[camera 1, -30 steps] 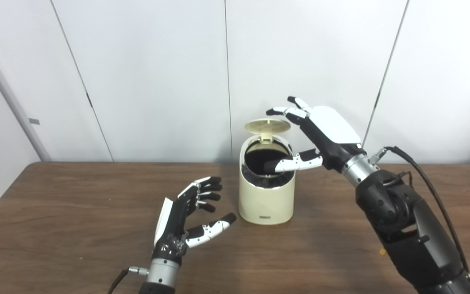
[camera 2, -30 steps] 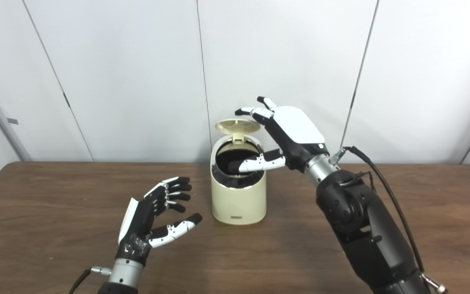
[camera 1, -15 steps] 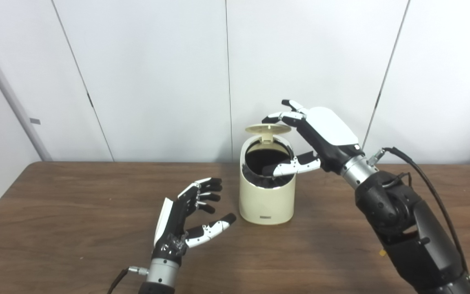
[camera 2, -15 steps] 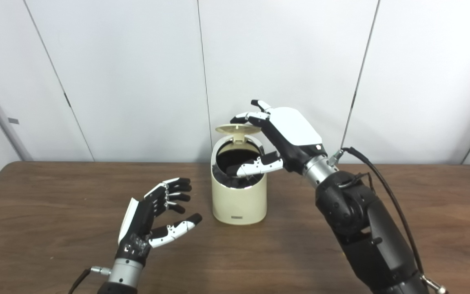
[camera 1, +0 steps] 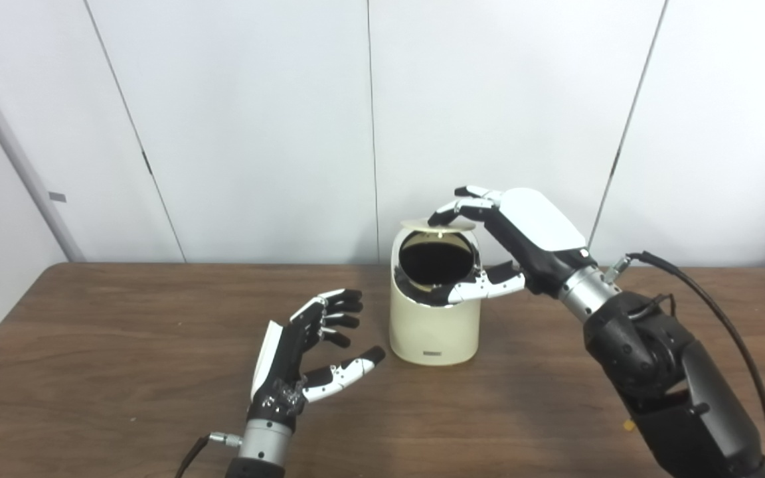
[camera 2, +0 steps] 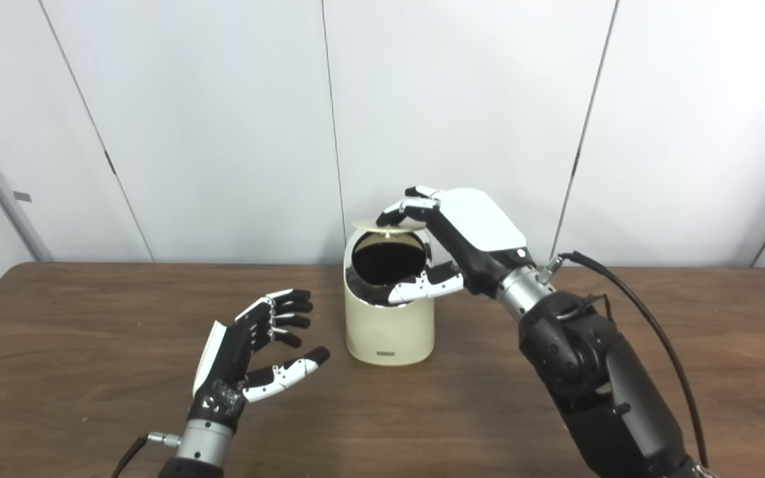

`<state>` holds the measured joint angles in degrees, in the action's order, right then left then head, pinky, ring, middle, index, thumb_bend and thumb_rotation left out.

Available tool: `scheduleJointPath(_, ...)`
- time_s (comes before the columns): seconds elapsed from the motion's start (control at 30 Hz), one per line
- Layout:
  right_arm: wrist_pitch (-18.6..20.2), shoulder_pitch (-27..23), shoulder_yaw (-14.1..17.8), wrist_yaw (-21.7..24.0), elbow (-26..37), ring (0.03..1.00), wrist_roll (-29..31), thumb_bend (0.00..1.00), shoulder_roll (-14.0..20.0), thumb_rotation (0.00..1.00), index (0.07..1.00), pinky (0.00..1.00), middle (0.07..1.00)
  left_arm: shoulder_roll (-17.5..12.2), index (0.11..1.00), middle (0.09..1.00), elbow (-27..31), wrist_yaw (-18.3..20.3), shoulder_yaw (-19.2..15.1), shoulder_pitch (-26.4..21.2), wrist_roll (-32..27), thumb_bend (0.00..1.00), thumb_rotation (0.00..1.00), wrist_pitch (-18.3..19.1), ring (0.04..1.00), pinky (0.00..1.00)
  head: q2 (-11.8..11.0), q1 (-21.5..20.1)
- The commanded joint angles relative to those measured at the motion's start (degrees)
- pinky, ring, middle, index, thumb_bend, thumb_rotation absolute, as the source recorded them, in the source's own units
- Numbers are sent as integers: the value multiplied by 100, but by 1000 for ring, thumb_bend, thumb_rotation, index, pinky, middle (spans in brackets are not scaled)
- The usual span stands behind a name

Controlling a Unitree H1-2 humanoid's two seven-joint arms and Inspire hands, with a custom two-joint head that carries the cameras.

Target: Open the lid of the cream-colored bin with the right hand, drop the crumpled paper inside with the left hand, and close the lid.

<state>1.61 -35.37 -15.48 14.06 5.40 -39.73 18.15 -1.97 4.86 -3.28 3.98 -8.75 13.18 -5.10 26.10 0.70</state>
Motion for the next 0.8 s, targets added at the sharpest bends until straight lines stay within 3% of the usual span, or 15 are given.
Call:
scheduleJointPath(0.0,-123,-129,48,-48,142,901,33,718,55,617,709,923,730,16,746,724,243,1,7,-148,24,715,135,-68,667,554,3,4)
scheduleJointPath(0.2,-272,-18,32,-147,77,873,-31,720,41,609,693,890,709,19,745,723,265,6,-1,-143,18,718,132,-42,668,554,39,12)
scheduleJointPath(0.37,-240,81,28,-79,115,891,-25,709,35,612,704,950,720,23,748,724,272,11,-1,-140,11,720,142,-17,669,559,39,12)
scheduleJointPath(0.5,-227,149,11,-41,114,902,-6,713,22,610,710,910,723,38,748,723,280,5,-2,-133,8,721,139,-3,668,557,39,12)
scheduleJointPath(0.77,-439,143,-188,-74,60,893,-323,741,117,592,709,984,702,55,748,724,318,15,6,-133,-21,723,134,30,666,556,132,62)
